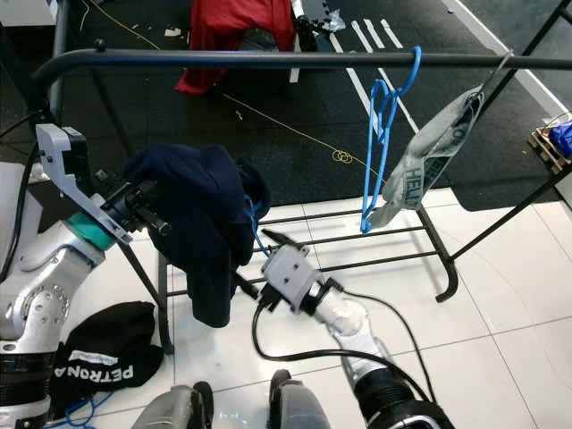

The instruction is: Hang hanger

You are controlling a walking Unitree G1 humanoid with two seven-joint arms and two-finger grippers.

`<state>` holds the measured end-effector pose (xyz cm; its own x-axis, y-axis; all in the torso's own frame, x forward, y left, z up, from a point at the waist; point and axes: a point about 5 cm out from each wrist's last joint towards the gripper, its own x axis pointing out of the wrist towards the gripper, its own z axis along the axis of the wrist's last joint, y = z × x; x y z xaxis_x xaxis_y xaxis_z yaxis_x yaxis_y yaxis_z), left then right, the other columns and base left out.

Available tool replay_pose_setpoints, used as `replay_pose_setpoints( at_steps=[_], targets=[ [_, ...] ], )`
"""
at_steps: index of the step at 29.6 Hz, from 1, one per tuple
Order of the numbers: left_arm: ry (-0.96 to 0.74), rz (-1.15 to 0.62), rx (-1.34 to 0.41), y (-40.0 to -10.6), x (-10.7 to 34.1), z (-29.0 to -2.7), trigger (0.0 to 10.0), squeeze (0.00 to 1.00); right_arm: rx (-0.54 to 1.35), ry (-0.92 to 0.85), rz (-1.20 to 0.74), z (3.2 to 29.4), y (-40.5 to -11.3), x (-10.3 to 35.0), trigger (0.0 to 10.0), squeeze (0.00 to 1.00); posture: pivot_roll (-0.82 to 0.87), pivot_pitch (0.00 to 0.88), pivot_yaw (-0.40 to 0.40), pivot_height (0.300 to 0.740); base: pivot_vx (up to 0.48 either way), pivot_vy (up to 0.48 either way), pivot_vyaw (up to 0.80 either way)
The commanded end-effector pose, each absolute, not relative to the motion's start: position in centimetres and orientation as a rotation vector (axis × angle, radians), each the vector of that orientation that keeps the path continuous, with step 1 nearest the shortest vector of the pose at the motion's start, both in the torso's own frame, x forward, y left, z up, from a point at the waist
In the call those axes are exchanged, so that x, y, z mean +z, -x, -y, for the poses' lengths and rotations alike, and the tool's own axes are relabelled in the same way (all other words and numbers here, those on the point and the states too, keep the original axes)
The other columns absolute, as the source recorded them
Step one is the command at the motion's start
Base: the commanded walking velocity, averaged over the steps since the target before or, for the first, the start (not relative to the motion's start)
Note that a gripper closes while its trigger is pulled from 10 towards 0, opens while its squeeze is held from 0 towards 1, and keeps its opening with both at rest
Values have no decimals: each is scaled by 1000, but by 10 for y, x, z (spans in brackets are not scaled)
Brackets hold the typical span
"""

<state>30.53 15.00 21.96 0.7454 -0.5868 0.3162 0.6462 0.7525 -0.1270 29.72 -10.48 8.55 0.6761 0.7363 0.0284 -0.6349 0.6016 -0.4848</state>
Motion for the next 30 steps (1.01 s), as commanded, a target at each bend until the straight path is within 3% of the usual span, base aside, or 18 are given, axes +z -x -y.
replay_pose_setpoints(
  at_steps=[1, 16, 17, 18, 19, 20, 22, 24, 25, 30],
  targets=[
    [241, 311, -710, -302, 230, -146, 0, 0, 788, 497, 228, 106, -296, 79, 10000, 0, -37, 126, 4, 740, 0, 0, 0],
    [281, 321, -720, -300, 232, -146, 0, 0, 668, 715, 374, 105, -307, 91, 10000, 0, -36, 138, 7, 740, 0, 0, 0],
    [285, 321, -723, -300, 232, -145, 0, 0, 655, 731, 371, 105, -309, 89, 5725, 0, -36, 139, 9, 740, 0, 0, 0],
    [285, 321, -723, -300, 232, -145, 0, 0, 655, 731, 371, 105, -309, 89, 5725, 0, -36, 139, 9, 740, 0, 0, 0],
    [288, 322, -725, -300, 232, -145, 0, 0, 644, 741, 369, 106, -310, 89, 4745, 0, -34, 139, 9, 740, 0, 0, 0],
    [288, 322, -725, -300, 232, -145, 0, 0, 644, 741, 369, 106, -310, 89, 4745, 0, -34, 139, 9, 740, 0, 0, 0],
    [291, 325, -727, -299, 233, -145, 0, 0, 628, 756, 377, 106, -312, 88, 2078, 0, -33, 138, 9, 740, 0, 0, 0],
    [291, 325, -727, -299, 233, -145, 0, 0, 628, 756, 377, 106, -312, 88, 2078, 0, -33, 138, 9, 740, 0, 0, 0],
    [290, 325, -727, -299, 233, -145, 0, 0, 622, 761, 387, 106, -312, 89, 0, 0, -34, 138, 10, 740, 0, 0, 0],
    [288, 320, -727, -299, 232, -145, 0, 0, 609, 771, 416, 107, -313, 91, 0, 0, -38, 137, 11, 740, 0, 0, 0]
  ],
)
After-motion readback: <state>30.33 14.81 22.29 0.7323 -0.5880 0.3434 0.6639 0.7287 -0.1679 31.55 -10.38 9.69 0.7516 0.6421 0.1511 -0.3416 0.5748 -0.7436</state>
